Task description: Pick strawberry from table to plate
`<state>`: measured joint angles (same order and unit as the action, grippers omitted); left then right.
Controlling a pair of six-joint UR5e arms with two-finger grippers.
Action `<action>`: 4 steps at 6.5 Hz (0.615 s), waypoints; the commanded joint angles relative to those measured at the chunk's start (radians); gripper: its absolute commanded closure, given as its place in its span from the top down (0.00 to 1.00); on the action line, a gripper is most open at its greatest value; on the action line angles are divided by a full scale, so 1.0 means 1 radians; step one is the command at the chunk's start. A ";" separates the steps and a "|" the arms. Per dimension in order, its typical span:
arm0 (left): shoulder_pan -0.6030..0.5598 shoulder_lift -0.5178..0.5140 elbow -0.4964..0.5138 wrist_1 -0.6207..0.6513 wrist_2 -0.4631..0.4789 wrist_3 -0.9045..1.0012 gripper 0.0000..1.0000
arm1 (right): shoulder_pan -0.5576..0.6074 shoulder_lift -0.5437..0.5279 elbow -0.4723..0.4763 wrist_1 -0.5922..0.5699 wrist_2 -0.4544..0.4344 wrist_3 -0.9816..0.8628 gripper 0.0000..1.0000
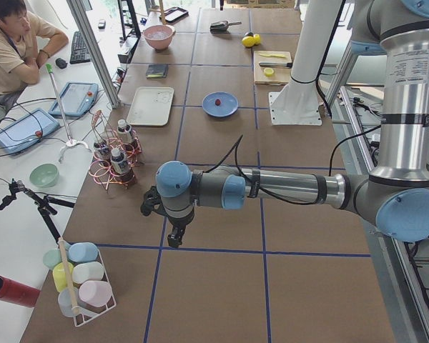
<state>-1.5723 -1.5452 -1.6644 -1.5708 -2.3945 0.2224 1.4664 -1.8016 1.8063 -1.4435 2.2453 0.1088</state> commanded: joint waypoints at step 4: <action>0.001 0.000 0.001 0.000 0.000 0.000 1.00 | 0.000 -0.012 0.010 0.002 0.017 0.002 1.00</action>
<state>-1.5714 -1.5447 -1.6637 -1.5708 -2.3945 0.2224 1.4665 -1.8118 1.8152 -1.4421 2.2611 0.1104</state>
